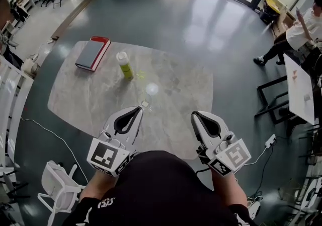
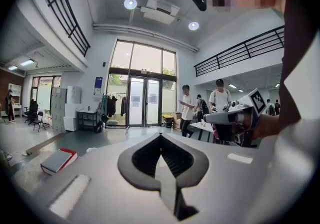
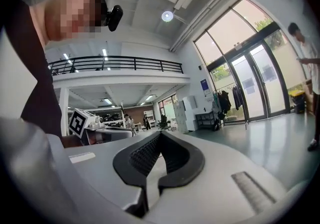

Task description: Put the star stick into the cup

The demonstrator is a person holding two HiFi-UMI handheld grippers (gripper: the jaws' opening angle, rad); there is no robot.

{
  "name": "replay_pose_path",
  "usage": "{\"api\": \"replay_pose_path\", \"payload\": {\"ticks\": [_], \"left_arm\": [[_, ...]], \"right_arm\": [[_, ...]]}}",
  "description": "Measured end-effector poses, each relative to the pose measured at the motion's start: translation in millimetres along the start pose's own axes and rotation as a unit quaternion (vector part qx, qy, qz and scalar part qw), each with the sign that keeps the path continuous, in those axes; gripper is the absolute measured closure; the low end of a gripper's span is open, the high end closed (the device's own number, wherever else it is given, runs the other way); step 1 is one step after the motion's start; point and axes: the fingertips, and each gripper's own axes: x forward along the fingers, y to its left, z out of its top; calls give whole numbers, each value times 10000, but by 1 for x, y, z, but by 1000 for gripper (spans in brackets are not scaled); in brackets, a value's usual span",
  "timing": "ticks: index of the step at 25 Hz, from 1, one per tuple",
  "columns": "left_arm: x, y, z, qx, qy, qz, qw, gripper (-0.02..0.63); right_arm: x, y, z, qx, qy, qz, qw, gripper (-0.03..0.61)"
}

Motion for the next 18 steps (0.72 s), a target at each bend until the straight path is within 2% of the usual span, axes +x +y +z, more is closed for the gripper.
{"api": "replay_pose_path", "payload": {"ticks": [8,18], "left_arm": [[5,-2,1,72,-39,-56,10000,615],[11,-4,-4,34,-23,-133,9999,615]], "right_arm": [[1,-2,-8,-250,141,-103,9995,566],[1,-8,-11,-305,238,-167,9991,566]]}}
